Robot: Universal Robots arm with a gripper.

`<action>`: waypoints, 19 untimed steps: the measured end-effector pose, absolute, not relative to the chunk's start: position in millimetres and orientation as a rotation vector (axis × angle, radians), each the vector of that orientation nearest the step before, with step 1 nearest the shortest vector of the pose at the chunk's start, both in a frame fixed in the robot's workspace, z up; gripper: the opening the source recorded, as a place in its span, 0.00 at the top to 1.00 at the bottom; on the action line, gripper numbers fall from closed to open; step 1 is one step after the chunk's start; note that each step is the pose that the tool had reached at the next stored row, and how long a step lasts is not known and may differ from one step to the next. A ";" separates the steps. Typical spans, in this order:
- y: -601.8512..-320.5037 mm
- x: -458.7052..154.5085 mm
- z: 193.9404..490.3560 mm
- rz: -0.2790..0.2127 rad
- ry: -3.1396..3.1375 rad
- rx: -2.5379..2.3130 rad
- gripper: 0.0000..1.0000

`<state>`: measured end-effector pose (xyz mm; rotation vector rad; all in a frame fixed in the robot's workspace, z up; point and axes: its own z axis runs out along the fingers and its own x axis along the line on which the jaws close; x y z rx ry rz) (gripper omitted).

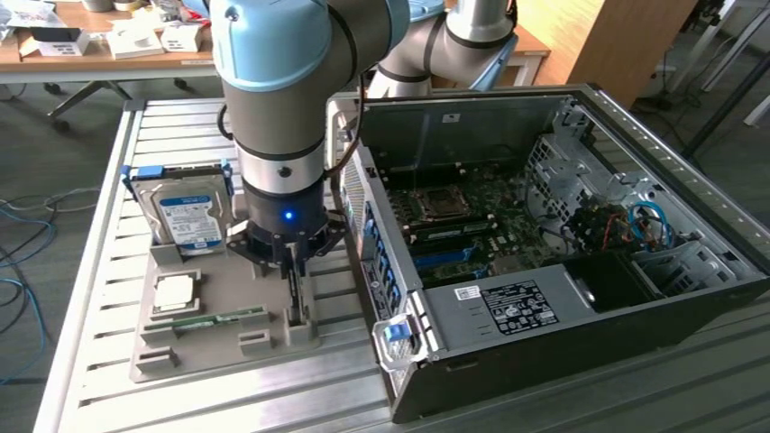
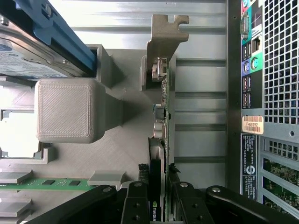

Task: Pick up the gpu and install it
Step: 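Pick up the gpu and move the gpu toward the slot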

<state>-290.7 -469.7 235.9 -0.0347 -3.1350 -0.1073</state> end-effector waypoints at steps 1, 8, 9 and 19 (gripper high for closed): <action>-469.7 -290.7 235.9 -0.107 -3.135 -0.035 0.74; -469.7 -290.7 242.2 -0.107 -3.135 -0.035 0.74; -469.7 -290.7 244.2 -0.107 -3.135 -0.035 0.74; -469.7 -290.6 271.5 -0.107 -3.135 -0.035 0.74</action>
